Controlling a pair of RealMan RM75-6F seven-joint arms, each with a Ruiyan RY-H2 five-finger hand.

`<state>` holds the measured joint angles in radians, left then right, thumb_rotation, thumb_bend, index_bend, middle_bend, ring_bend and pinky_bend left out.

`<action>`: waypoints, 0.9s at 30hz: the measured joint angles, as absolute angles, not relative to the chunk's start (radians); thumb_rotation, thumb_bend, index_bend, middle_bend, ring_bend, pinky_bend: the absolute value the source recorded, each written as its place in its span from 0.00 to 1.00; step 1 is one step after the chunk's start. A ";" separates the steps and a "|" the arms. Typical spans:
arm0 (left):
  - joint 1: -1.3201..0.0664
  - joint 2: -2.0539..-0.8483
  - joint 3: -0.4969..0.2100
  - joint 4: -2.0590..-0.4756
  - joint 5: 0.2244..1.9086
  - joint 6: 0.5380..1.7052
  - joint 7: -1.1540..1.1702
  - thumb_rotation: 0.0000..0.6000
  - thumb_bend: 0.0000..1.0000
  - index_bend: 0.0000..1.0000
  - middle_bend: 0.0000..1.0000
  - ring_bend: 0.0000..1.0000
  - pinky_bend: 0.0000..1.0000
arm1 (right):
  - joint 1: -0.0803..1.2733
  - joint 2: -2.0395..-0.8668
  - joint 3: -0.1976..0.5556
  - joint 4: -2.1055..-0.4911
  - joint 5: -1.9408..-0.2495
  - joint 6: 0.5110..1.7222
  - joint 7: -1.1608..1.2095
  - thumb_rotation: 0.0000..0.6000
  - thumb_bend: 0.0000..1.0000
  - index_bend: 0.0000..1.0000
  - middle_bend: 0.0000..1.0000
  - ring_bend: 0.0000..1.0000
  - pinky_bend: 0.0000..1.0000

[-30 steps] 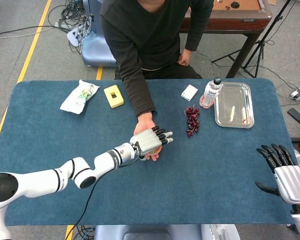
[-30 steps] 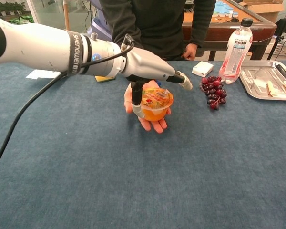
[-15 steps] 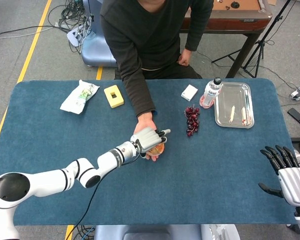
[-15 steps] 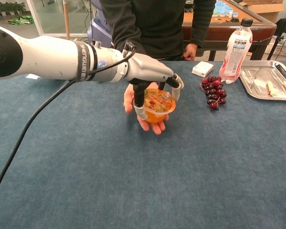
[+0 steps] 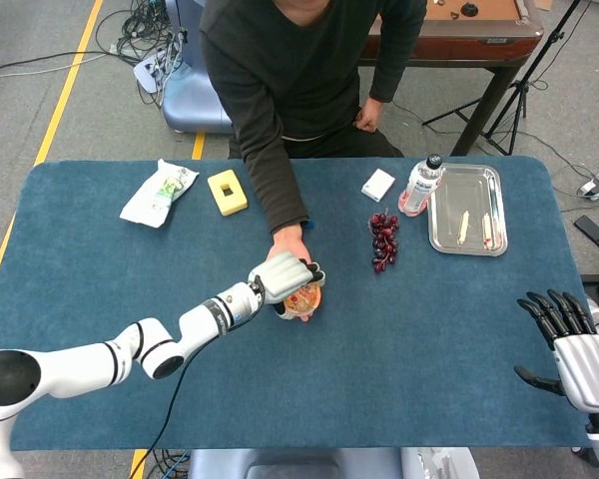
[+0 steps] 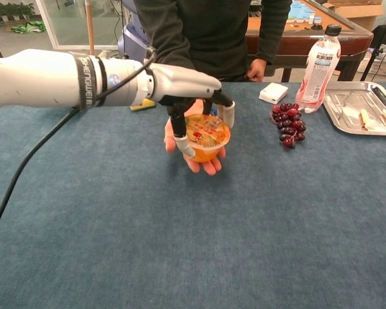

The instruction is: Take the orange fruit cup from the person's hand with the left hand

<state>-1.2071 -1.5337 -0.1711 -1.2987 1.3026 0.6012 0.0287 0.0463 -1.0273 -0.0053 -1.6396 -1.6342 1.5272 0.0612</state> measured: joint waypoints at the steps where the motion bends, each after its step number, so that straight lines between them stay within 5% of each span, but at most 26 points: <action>1: -1.194 -1.514 -0.170 -1.313 1.316 0.617 0.000 1.00 0.12 0.44 0.29 0.45 0.68 | 0.047 -1.028 -0.005 -1.640 -1.635 1.526 0.060 1.00 0.05 0.15 0.11 0.00 0.06; 12: -1.032 -1.330 -0.109 -1.375 1.406 0.758 -0.164 1.00 0.12 0.44 0.29 0.44 0.69 | 0.060 -1.027 -0.002 -1.658 -1.646 1.515 0.039 1.00 0.05 0.15 0.11 0.00 0.06; 27: -0.956 -1.460 -0.055 -1.178 1.328 0.701 -0.155 1.00 0.12 0.36 0.29 0.44 0.68 | 0.066 -1.024 -0.001 -1.689 -1.644 1.506 0.002 1.00 0.05 0.15 0.11 0.00 0.06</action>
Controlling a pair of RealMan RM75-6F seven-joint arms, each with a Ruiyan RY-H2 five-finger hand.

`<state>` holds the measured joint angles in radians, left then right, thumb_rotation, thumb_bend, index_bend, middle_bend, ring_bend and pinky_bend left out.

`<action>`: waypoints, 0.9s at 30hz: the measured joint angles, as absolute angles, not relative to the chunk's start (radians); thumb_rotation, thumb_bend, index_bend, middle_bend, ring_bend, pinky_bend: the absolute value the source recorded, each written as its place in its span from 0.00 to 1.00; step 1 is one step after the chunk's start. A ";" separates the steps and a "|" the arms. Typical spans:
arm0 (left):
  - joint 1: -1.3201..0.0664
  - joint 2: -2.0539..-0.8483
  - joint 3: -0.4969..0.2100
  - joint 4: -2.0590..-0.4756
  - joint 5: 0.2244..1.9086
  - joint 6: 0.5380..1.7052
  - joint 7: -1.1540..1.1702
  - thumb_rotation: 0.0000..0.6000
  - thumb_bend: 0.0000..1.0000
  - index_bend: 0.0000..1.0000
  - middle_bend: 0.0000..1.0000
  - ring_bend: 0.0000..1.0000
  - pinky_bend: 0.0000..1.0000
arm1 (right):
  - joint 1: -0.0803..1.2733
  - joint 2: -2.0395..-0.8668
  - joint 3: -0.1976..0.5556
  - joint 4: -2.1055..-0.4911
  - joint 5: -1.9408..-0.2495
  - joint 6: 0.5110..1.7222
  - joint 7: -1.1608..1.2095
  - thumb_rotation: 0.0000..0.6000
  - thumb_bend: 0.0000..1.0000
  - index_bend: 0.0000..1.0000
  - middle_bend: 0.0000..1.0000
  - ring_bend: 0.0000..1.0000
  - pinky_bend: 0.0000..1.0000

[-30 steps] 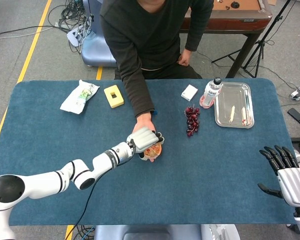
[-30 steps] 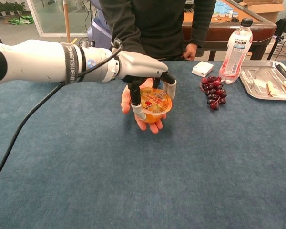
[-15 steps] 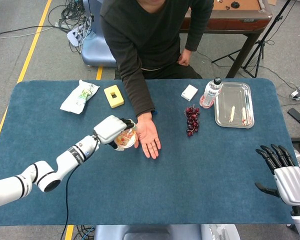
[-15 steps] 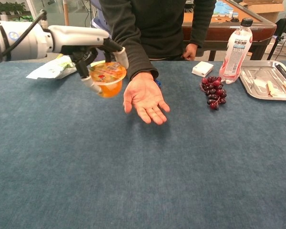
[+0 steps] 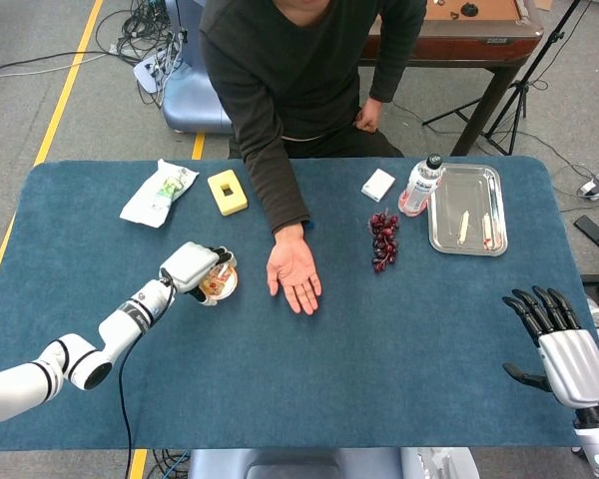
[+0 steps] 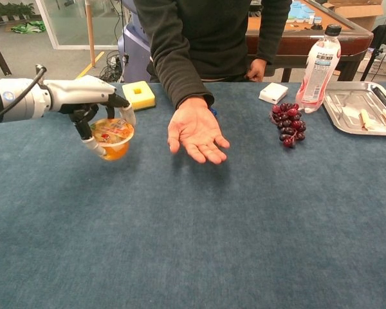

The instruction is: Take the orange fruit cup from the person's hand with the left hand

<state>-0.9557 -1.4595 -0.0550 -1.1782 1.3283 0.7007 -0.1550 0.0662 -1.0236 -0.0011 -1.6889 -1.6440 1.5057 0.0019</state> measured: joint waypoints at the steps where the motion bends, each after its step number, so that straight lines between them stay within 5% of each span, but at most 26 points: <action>1: -0.953 -1.469 -0.056 -1.176 1.320 0.690 -0.156 1.00 0.12 0.34 0.29 0.43 0.67 | 0.065 -1.022 -0.002 -1.690 -1.642 1.505 0.001 1.00 0.05 0.15 0.11 0.00 0.06; 3: -0.951 -1.480 -0.055 -1.172 1.315 0.681 -0.149 1.00 0.12 0.27 0.23 0.36 0.62 | 0.065 -1.022 -0.003 -1.691 -1.643 1.505 0.000 1.00 0.05 0.15 0.11 0.00 0.06; 7: -0.951 -1.487 -0.056 -1.173 1.287 0.658 -0.092 1.00 0.12 0.05 0.03 0.05 0.35 | 0.062 -1.023 -0.005 -1.694 -1.646 1.508 -0.005 1.00 0.05 0.15 0.11 0.00 0.06; 10: -0.944 -1.476 -0.071 -1.206 1.264 0.667 -0.081 1.00 0.12 0.00 0.00 0.00 0.19 | 0.058 -1.023 -0.006 -1.698 -1.646 1.514 -0.009 1.00 0.05 0.15 0.11 0.00 0.06; 27: -0.774 -1.222 -0.093 -1.539 1.181 0.894 0.032 1.00 0.12 0.00 0.00 0.00 0.16 | 0.077 -1.025 -0.002 -1.684 -1.638 1.481 0.013 1.00 0.05 0.15 0.11 0.00 0.06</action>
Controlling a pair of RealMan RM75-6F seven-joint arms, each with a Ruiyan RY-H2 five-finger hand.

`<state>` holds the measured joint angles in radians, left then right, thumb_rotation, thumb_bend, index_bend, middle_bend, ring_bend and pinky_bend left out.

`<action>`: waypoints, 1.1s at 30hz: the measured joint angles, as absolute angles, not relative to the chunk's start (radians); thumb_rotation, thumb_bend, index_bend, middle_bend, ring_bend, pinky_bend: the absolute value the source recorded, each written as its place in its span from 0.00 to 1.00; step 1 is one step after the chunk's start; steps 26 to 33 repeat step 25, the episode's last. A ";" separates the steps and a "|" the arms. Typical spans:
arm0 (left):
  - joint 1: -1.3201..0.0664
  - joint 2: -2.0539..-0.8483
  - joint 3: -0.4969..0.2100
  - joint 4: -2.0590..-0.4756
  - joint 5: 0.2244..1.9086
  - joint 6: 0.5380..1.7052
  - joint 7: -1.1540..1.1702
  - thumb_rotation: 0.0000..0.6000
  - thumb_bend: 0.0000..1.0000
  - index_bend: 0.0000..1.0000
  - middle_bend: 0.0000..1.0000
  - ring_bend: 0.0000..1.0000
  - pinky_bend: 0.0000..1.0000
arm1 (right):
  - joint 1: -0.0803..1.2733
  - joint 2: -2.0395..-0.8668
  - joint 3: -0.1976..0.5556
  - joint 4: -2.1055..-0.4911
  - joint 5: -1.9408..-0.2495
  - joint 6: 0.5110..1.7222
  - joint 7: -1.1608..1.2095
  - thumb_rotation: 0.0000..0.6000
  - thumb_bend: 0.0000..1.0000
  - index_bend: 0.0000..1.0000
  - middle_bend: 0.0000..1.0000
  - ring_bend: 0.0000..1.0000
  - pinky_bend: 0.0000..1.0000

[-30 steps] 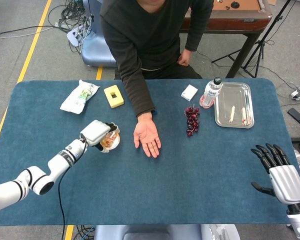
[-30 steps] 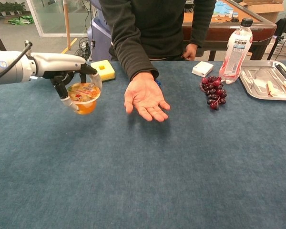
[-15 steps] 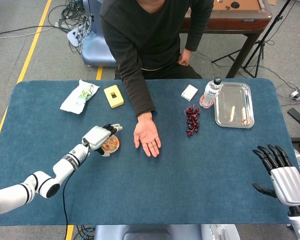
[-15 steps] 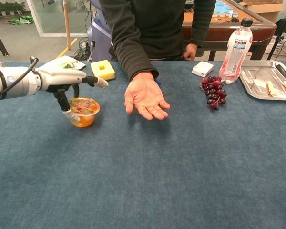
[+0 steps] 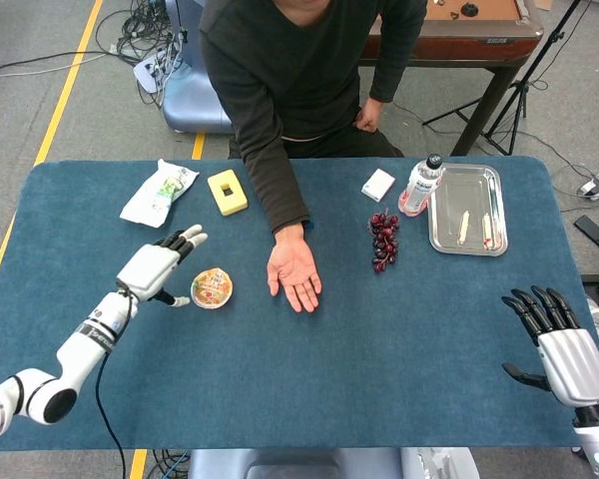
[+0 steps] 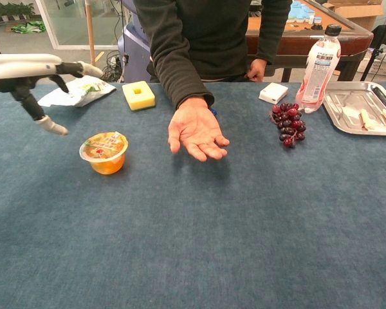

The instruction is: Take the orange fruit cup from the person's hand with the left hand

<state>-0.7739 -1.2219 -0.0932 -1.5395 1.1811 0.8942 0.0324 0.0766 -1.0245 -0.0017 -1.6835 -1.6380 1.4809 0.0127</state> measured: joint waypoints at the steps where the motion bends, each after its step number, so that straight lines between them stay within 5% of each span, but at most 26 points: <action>1: -0.747 -1.211 -0.085 -1.556 1.174 0.924 0.045 1.00 0.12 0.00 0.00 0.00 0.16 | 0.079 -1.025 -0.003 -1.682 -1.636 1.473 0.015 1.00 0.05 0.15 0.11 0.00 0.06; 19: -0.319 -1.175 0.042 -1.682 1.284 1.479 0.128 1.00 0.12 0.00 0.00 0.00 0.13 | 0.091 -1.037 -0.006 -1.667 -1.666 1.482 0.039 1.00 0.05 0.15 0.11 0.00 0.06; 33: -0.247 -1.167 0.059 -1.695 1.360 1.548 0.115 1.00 0.12 0.00 0.00 0.00 0.11 | 0.091 -1.044 -0.007 -1.662 -1.676 1.495 0.047 1.00 0.05 0.15 0.11 0.00 0.06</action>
